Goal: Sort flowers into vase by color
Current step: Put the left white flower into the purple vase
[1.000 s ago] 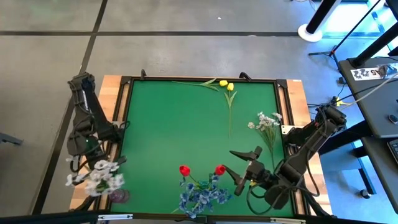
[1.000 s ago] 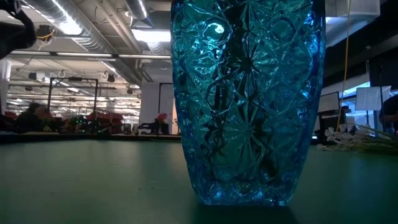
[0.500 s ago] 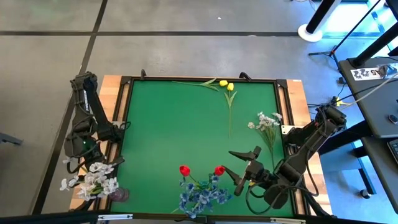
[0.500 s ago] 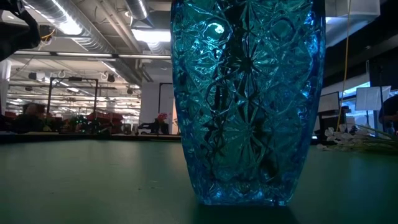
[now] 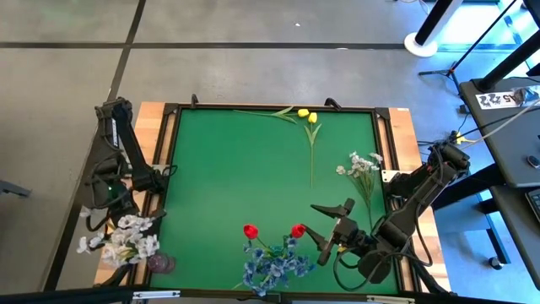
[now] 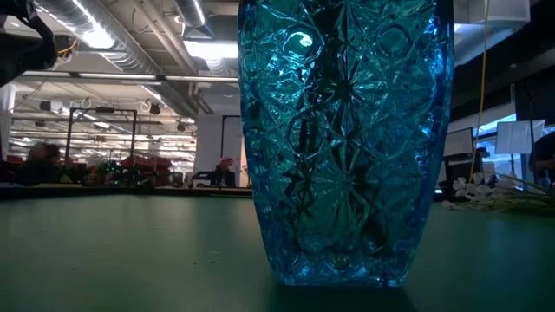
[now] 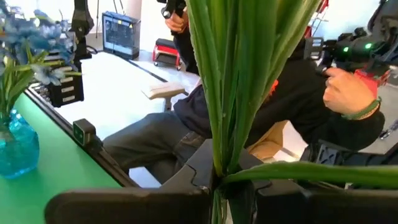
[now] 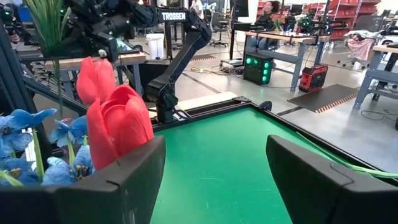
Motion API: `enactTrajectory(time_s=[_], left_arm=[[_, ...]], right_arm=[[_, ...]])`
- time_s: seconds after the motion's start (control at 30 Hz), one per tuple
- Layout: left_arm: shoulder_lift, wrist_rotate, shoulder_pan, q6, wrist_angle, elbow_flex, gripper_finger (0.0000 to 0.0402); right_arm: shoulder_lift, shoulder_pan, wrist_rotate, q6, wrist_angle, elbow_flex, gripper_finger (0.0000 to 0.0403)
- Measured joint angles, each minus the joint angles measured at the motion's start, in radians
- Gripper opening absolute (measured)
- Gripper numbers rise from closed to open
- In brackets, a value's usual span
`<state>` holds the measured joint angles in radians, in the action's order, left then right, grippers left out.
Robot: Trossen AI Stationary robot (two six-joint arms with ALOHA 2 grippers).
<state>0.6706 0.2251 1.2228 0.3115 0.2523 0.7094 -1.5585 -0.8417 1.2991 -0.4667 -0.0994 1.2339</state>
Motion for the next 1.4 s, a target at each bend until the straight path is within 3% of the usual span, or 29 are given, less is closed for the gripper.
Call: enactTrajectory(time_s=[0.4,1.2,1.4], left_arm=[[0.004,0.018,0.0,-0.008,-0.009,-0.09,0.002],[0.004,0.061,-0.028,-0.342,-0.22,-0.213,0.002],[0.004,0.07,-0.046,-0.168,-0.219,-0.215,0.002]], right_arm=[[-0.001,-0.002,-0.02,0.0,-0.006,0.0,0.028],[-0.018,0.031,-0.069,0.002,-0.043,0.0,0.028],[-0.029,0.031,-0.104,0.0,-0.048,0.0,0.028]])
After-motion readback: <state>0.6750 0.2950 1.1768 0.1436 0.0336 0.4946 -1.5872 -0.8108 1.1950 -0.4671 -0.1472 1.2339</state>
